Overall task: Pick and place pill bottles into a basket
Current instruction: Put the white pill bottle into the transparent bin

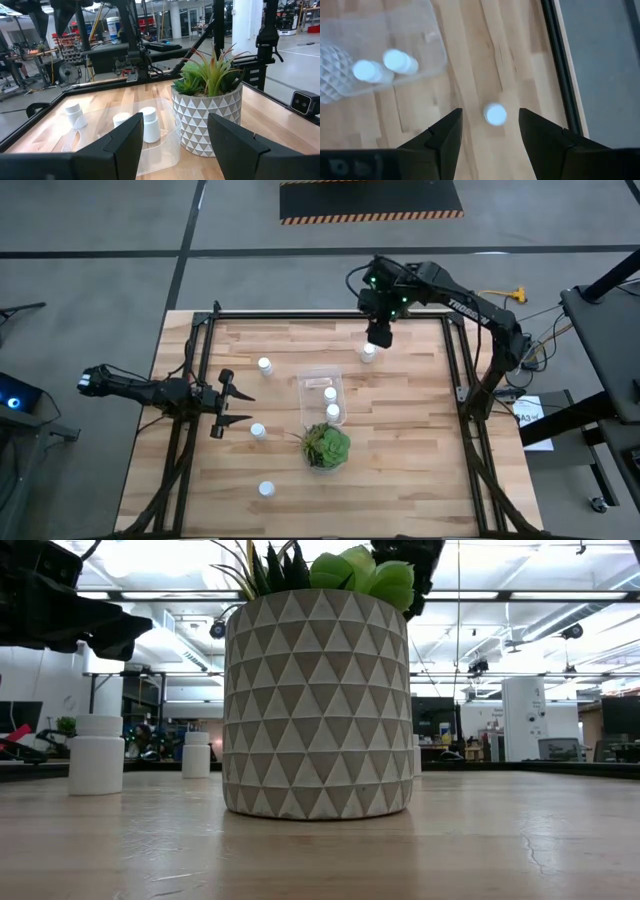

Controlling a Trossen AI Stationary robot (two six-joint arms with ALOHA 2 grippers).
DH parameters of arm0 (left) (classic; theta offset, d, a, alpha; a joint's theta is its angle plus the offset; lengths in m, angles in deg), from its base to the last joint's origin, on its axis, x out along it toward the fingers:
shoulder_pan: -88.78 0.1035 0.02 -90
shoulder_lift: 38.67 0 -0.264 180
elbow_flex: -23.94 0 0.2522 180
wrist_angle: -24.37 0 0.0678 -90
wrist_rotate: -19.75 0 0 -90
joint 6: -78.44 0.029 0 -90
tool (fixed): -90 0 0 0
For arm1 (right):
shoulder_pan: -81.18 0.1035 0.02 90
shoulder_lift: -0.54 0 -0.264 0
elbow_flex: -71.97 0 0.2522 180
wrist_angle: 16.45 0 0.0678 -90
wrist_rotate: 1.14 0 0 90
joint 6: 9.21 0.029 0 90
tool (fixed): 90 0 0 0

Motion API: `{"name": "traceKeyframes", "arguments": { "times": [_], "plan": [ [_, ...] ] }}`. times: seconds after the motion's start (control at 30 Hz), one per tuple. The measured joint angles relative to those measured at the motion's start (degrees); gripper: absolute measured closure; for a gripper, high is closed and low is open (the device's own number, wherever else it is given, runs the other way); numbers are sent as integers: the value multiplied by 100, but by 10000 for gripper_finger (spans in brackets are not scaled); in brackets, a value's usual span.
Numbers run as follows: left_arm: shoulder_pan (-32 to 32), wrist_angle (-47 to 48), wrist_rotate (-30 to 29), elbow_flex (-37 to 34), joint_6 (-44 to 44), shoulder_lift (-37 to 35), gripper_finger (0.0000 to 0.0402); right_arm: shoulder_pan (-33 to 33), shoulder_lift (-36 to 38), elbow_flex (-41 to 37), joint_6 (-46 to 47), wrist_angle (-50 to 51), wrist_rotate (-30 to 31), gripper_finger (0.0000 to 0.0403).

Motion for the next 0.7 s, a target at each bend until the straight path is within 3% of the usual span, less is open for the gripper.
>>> {"name": "traceKeyframes", "arguments": {
  "times": [0.37,0.7],
  "plan": [
    [0,0,0,1,1,0,198,-451,-32,0,-114,242,-234,218],
    [0,-1,2,2,0,-2,198,-445,-603,-9,1253,714,-4,218]
  ]
}}
